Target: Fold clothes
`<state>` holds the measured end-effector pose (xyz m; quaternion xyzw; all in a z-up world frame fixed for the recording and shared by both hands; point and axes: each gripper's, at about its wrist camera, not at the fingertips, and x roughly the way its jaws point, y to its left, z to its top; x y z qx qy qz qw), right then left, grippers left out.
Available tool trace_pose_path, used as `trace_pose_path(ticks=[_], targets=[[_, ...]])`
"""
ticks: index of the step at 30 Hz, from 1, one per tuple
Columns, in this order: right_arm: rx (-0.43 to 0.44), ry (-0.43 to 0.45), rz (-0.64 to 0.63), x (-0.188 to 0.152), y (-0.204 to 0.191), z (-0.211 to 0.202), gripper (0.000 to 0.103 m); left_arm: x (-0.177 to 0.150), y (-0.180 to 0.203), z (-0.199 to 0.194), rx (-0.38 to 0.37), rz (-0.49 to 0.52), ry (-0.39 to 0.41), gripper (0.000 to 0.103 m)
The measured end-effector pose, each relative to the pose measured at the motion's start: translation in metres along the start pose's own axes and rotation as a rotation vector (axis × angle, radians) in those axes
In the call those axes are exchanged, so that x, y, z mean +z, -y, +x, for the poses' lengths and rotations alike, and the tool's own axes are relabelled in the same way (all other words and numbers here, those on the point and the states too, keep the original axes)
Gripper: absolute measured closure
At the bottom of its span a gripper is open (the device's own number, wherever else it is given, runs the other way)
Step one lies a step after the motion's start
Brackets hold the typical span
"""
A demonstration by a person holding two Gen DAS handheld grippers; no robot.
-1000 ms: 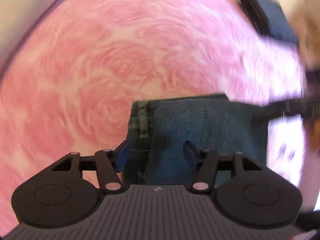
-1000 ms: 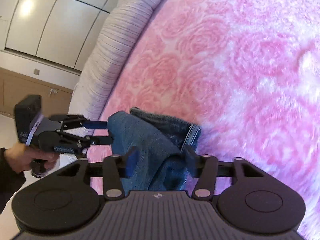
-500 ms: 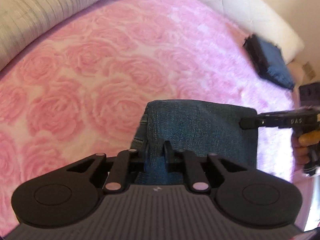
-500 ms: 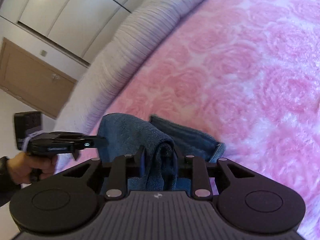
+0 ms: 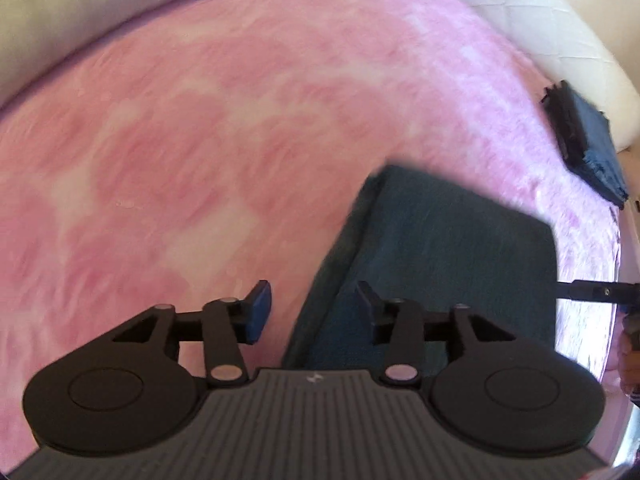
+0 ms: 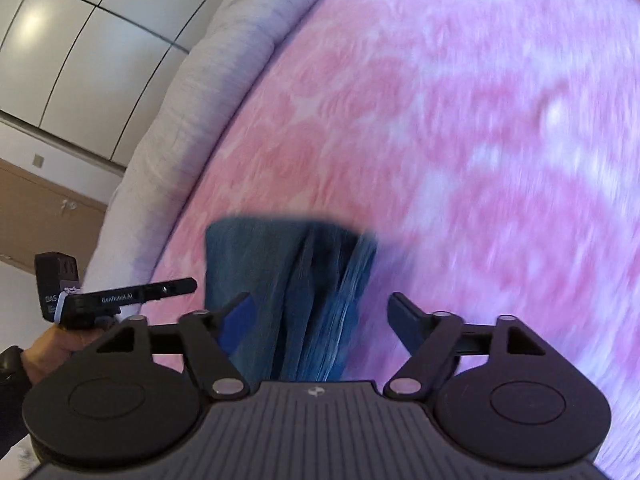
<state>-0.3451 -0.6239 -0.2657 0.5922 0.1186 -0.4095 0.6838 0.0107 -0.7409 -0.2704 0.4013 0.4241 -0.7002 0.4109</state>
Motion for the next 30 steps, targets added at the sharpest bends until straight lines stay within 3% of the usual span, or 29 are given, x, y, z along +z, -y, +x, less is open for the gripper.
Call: trace_pose_path(ticks=[4, 6, 11, 12, 14, 16, 19, 23, 26, 30], targets=[[0.039, -0.029, 0.045, -0.018, 0.005, 0.03, 0.022, -0.043, -0.032, 0.009, 0.003, -0.073, -0.104, 0.058], [0.059, -0.018, 0.082, -0.018, 0.011, 0.05, 0.021, -0.056, -0.042, 0.015, -0.021, -0.118, -0.098, 0.055], [0.117, 0.014, 0.106, -0.001, 0.024, 0.086, 0.019, -0.058, -0.045, 0.032, -0.052, -0.148, -0.129, 0.051], [0.12, 0.013, 0.099, 0.003, 0.022, 0.091, 0.025, -0.056, -0.046, 0.033, -0.058, -0.149, -0.138, 0.052], [0.116, -0.012, 0.132, 0.01, 0.023, 0.094, 0.036, -0.057, -0.044, 0.031, -0.119, -0.156, -0.151, 0.083], [0.123, -0.038, 0.155, 0.015, 0.024, 0.091, 0.051, -0.063, -0.03, 0.023, -0.127, -0.116, -0.153, 0.083], [0.16, -0.07, 0.107, 0.019, 0.008, 0.066, 0.06, -0.077, 0.003, 0.009, -0.155, -0.069, -0.168, 0.087], [0.15, -0.1, 0.026, 0.031, -0.013, 0.018, 0.061, -0.124, 0.079, 0.008, -0.27, -0.007, -0.245, 0.089], [0.082, -0.145, -0.051, 0.05, -0.016, -0.016, 0.061, -0.159, 0.14, 0.007, -0.375, -0.089, -0.196, 0.089], [-0.016, -0.27, -0.183, 0.084, -0.009, -0.022, 0.057, -0.173, 0.184, 0.012, -0.404, -0.188, -0.121, 0.083]])
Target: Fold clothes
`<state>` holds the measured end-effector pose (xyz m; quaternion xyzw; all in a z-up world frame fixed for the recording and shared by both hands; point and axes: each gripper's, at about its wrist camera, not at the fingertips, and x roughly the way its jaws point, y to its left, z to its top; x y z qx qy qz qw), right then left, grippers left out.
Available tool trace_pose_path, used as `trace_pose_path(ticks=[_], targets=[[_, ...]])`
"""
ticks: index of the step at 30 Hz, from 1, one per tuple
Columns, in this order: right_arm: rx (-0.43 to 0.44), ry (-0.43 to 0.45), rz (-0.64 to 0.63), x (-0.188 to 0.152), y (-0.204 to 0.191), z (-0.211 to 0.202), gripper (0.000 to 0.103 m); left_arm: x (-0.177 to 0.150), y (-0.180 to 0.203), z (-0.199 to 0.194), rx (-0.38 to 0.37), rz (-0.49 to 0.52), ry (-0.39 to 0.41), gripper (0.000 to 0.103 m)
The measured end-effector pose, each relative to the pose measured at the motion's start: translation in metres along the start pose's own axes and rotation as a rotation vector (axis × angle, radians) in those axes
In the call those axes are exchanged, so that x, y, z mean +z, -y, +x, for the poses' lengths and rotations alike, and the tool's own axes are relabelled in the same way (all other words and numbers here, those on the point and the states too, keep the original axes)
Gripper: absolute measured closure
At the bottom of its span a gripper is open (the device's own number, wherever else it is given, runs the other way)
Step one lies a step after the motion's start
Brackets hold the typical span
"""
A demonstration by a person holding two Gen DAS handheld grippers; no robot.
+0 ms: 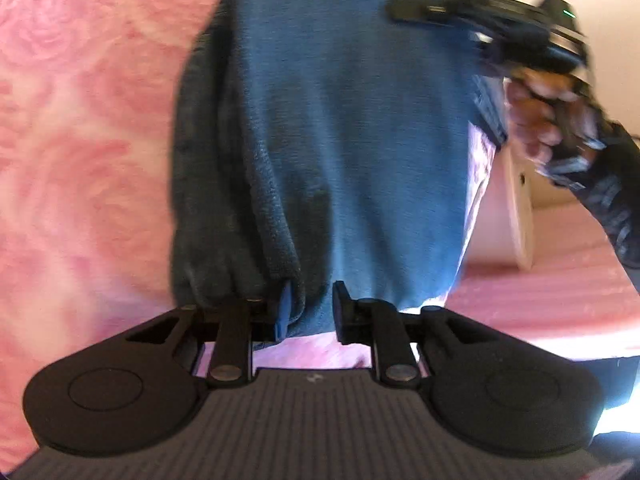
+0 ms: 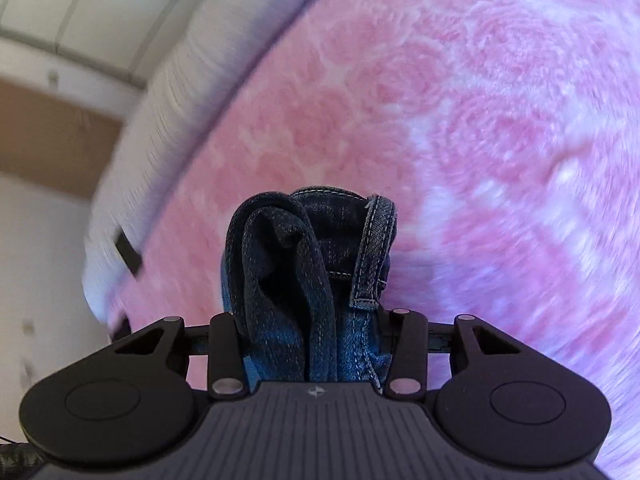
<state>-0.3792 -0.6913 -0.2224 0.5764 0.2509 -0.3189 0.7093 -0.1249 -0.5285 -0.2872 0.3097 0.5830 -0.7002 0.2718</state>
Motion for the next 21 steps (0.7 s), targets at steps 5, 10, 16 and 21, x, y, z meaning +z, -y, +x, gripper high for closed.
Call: trace_pose_path(ticks=[5, 10, 16, 21], targets=[[-0.152, -0.04, -0.039, 0.02, 0.021, 0.037, 0.034, 0.018, -0.004, -0.023, 0.103, 0.011, 0.051, 0.076], [-0.231, 0.193, 0.041, -0.03, 0.036, 0.002, 0.02, 0.079, -0.012, -0.048, 0.2, 0.122, 0.099, 0.054], [-0.213, 0.5, 0.25, -0.145, 0.043, -0.085, 0.02, 0.174, 0.012, -0.014, 0.233, 0.482, 0.114, 0.041], [-0.229, 0.588, 0.446, -0.265, 0.019, -0.121, 0.017, 0.233, 0.028, 0.035, 0.229, 0.665, 0.034, 0.04]])
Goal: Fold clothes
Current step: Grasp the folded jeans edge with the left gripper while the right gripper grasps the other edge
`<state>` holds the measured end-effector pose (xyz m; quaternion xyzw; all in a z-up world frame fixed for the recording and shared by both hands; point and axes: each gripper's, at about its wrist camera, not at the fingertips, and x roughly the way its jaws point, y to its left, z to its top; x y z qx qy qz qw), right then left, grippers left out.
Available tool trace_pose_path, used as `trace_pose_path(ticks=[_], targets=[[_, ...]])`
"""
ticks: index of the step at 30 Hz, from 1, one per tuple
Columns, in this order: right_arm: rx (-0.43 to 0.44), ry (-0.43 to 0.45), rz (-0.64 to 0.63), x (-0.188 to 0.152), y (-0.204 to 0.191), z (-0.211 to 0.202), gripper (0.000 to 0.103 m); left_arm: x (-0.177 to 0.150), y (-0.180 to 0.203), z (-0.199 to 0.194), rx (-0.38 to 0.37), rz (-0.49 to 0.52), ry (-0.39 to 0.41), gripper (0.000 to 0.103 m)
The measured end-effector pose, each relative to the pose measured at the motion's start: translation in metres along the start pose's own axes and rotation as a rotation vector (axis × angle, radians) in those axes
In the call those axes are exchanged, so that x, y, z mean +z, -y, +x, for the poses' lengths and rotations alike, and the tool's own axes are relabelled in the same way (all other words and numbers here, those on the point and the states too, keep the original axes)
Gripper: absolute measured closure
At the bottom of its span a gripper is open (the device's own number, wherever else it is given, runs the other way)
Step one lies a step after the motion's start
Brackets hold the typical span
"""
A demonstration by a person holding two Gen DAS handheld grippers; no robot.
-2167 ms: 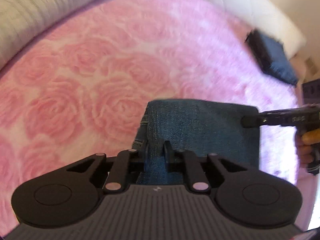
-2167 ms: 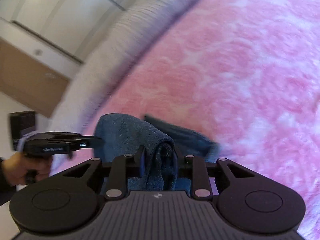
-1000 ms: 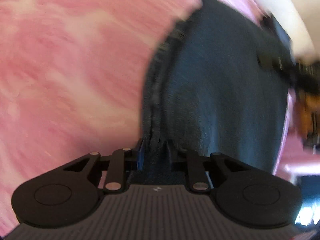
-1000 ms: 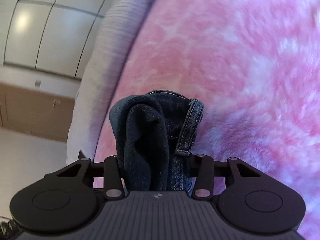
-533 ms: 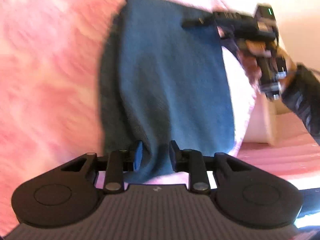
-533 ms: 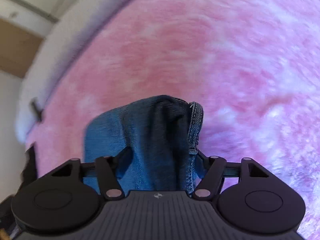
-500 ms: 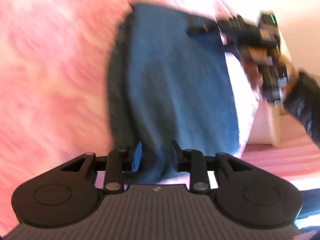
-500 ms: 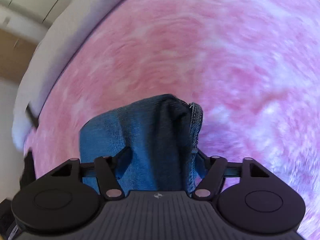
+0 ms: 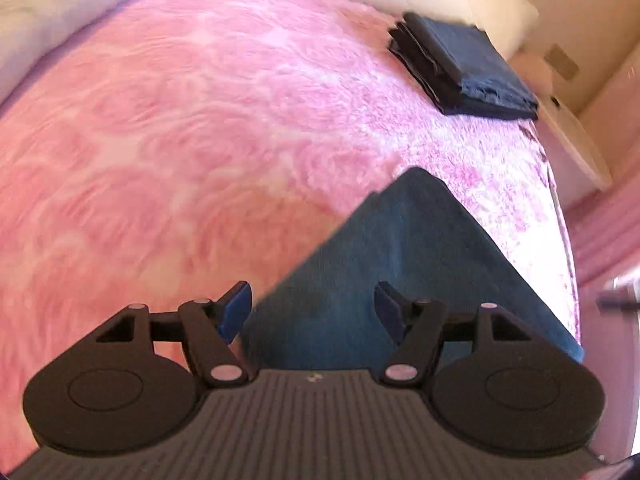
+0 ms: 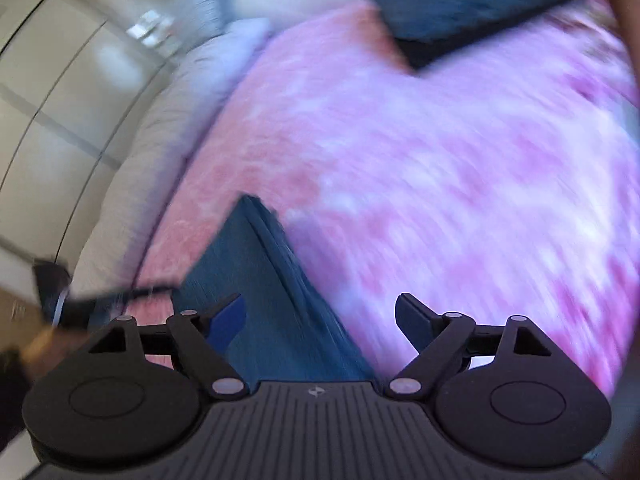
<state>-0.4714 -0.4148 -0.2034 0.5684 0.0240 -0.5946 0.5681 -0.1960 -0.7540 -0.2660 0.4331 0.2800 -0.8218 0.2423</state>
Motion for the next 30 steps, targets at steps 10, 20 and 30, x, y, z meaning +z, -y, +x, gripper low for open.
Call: trace_pose_path(ticks=[10, 20, 30], targets=[[0.095, -0.1, 0.356, -0.089, 0.047, 0.045, 0.02, 0.007, -0.038, 0.079, -0.053, -0.073, -0.286, 0.031], [0.039, -0.138, 0.176, 0.039, 0.049, 0.042, 0.08, -0.04, 0.003, 0.031, -0.085, -0.262, -0.262, 0.067], [-0.121, -0.122, -0.183, 0.167, 0.067, 0.083, 0.054, -0.086, 0.045, 0.022, -0.058, -0.485, -0.122, 0.043]])
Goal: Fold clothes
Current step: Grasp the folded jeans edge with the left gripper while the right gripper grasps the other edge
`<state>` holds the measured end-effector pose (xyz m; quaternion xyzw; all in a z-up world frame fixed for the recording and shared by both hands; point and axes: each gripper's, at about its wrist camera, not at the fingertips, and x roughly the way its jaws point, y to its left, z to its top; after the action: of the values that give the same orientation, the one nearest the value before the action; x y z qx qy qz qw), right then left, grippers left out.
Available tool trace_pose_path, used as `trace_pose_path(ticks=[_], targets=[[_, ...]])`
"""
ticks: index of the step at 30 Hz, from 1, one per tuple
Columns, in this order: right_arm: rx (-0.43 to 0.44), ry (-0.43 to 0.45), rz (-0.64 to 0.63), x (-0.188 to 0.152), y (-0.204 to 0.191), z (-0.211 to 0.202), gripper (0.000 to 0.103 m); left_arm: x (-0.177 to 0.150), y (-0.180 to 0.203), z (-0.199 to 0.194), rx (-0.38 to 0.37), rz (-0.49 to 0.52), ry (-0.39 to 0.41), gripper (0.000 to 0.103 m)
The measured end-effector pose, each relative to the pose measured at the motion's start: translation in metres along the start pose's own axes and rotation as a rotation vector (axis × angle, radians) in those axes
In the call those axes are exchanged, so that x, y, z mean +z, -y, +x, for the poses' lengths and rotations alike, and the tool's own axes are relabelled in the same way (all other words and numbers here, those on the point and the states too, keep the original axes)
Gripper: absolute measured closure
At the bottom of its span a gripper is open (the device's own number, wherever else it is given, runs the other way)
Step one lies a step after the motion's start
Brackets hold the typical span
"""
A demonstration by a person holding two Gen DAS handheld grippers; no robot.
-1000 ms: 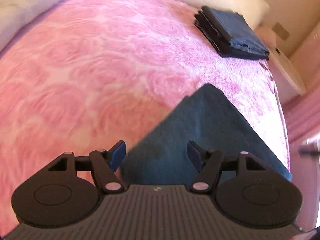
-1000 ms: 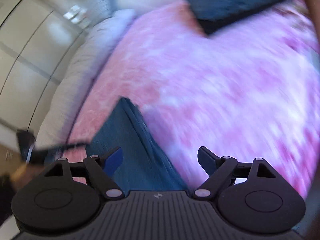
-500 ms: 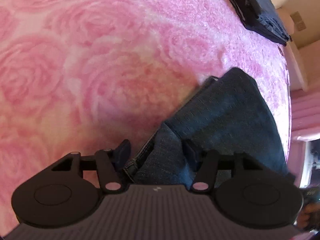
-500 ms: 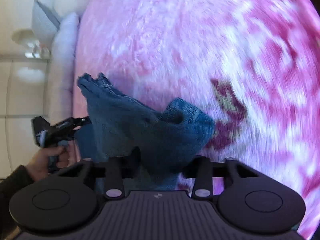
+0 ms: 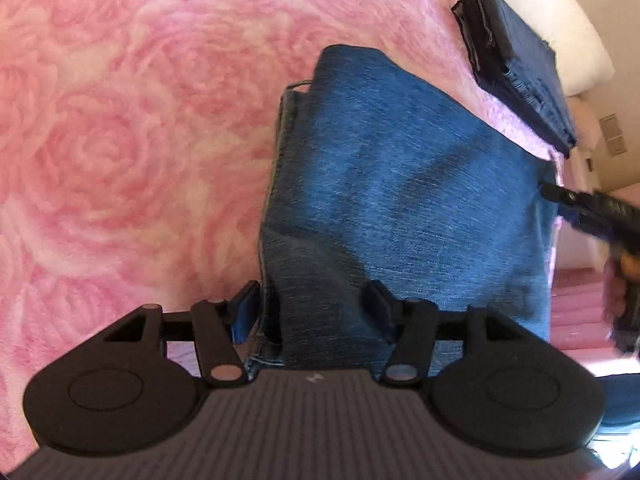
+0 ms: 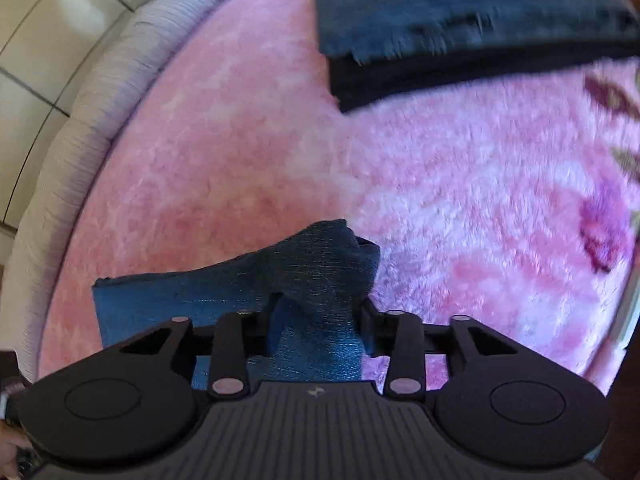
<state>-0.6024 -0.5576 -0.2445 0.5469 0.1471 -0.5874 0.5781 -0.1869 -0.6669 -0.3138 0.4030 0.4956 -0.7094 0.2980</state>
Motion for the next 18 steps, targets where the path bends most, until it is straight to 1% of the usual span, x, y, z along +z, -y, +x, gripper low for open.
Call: trace_pose_path(ticks=[1, 2, 4, 6, 7, 8, 9, 11, 12, 13, 14, 16, 18], targets=[[-0.01, 0.041, -0.011, -0.01, -0.005, -0.007, 0.038, 0.0, -0.006, 0.001, -0.015, -0.001, -0.005, 0.037], [-0.01, 0.071, 0.02, -0.024, -0.003, -0.015, 0.032, 0.0, -0.012, 0.002, -0.034, -0.006, -0.011, 0.035], [-0.011, 0.13, 0.088, -0.053, 0.002, -0.03, 0.031, 0.0, -0.023, 0.005, -0.083, -0.047, -0.027, 0.035], [0.01, 0.135, 0.176, -0.088, 0.009, -0.039, 0.031, -0.002, -0.03, 0.012, -0.126, -0.085, -0.039, 0.039], [0.022, 0.134, 0.212, -0.103, 0.012, -0.041, 0.031, -0.003, -0.033, 0.015, -0.145, -0.098, -0.042, 0.044], [0.034, 0.123, 0.245, -0.12, 0.015, -0.042, 0.031, -0.005, -0.033, 0.017, -0.157, -0.094, -0.036, 0.052], [0.046, 0.111, 0.279, -0.138, 0.018, -0.044, 0.031, -0.007, -0.032, 0.018, -0.166, -0.093, -0.027, 0.053], [0.103, 0.098, 0.342, -0.162, 0.025, -0.038, 0.033, -0.013, -0.029, 0.014, -0.165, -0.085, -0.002, 0.059], [0.141, 0.098, 0.372, -0.172, 0.028, -0.033, 0.047, -0.017, -0.027, 0.011, -0.167, -0.08, 0.014, 0.06], [0.189, 0.101, 0.392, -0.177, 0.03, -0.029, 0.066, -0.023, -0.026, 0.006, -0.175, -0.082, 0.033, 0.064], [0.197, 0.1, 0.393, -0.176, 0.031, -0.028, 0.068, -0.031, -0.025, -0.002, -0.185, -0.087, 0.056, 0.067], [0.206, 0.096, 0.39, -0.174, 0.031, -0.028, 0.081, -0.05, -0.022, -0.019, -0.215, -0.114, 0.096, 0.07], [0.225, 0.092, 0.358, -0.173, 0.026, -0.047, 0.084, -0.076, -0.012, -0.037, -0.237, -0.144, 0.112, 0.073]])
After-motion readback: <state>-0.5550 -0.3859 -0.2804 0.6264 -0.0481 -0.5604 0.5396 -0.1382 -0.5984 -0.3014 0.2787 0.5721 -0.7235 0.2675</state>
